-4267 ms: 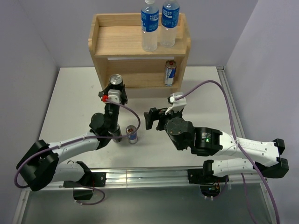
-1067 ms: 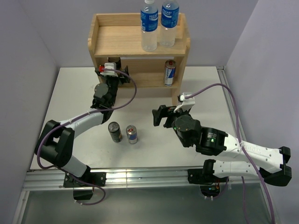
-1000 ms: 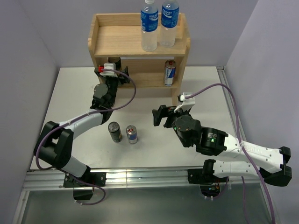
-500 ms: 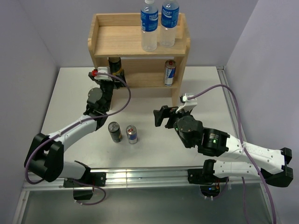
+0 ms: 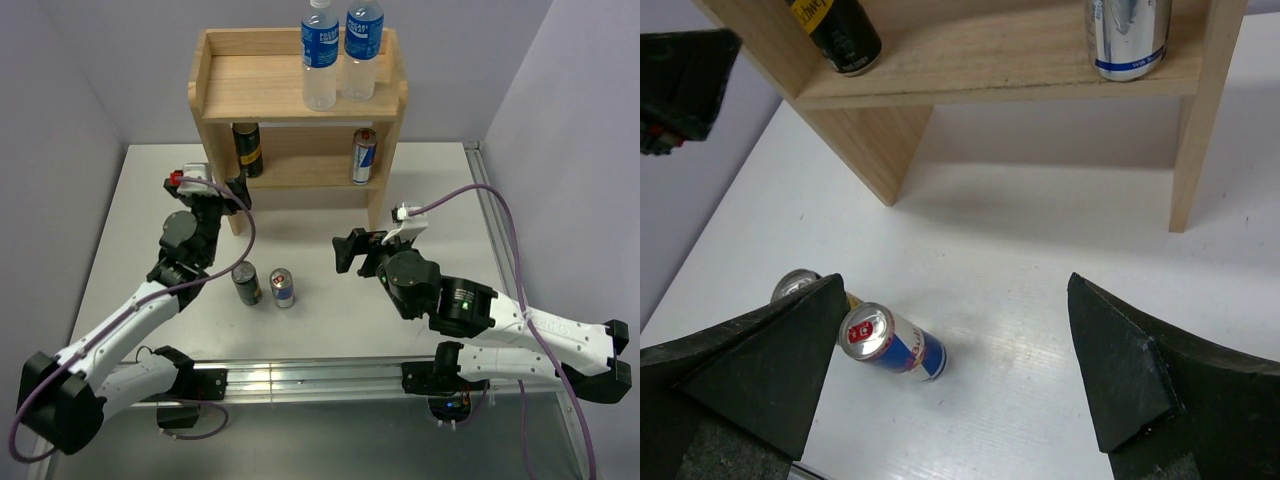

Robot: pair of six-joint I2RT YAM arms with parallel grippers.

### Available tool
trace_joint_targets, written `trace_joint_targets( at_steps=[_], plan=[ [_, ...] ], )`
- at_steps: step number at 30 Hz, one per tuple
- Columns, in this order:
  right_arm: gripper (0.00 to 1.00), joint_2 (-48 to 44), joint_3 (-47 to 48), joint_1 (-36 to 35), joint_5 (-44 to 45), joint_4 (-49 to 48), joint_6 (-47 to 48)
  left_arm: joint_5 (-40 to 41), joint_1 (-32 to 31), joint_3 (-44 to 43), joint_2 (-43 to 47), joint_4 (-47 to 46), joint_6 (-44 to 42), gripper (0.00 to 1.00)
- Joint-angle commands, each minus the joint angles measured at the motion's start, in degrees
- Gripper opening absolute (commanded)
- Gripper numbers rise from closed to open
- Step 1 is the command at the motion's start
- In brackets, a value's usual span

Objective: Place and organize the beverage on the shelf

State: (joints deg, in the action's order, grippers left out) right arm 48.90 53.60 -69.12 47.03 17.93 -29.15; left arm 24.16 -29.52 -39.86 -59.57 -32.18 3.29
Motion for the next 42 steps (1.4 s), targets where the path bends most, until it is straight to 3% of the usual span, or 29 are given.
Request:
trace_joint_targets(
  at_steps=[1, 9, 13, 29, 42],
  plan=[
    [0.99, -1.6, -0.3, 0.2, 0.1, -0.4, -1.4, 4.4, -1.1, -0.9, 5.2, 14.5, 5.1, 0.98],
    [0.99, -4.0, -1.0, 0.3, -0.4, 0.9, -1.6, 2.1, -3.1, -8.3, 3.0, 50.2, 21.2, 0.98],
    [0.99, -5.5, -1.1, 0.3, -0.3, 2.2, -2.1, 4.0, -6.6, -8.0, 3.4, 57.8, 26.9, 0.98],
    [0.99, -9.4, -1.0, 0.1, 0.4, 5.9, -3.5, -2.2, -13.3, -3.5, 4.9, 65.2, 42.0, 0.99],
    [0.99, -10.8, -0.8, 0.2, 1.4, 7.7, -3.8, 9.6, -20.6, 2.2, 1.2, 65.4, 54.5, 0.99]
  ],
)
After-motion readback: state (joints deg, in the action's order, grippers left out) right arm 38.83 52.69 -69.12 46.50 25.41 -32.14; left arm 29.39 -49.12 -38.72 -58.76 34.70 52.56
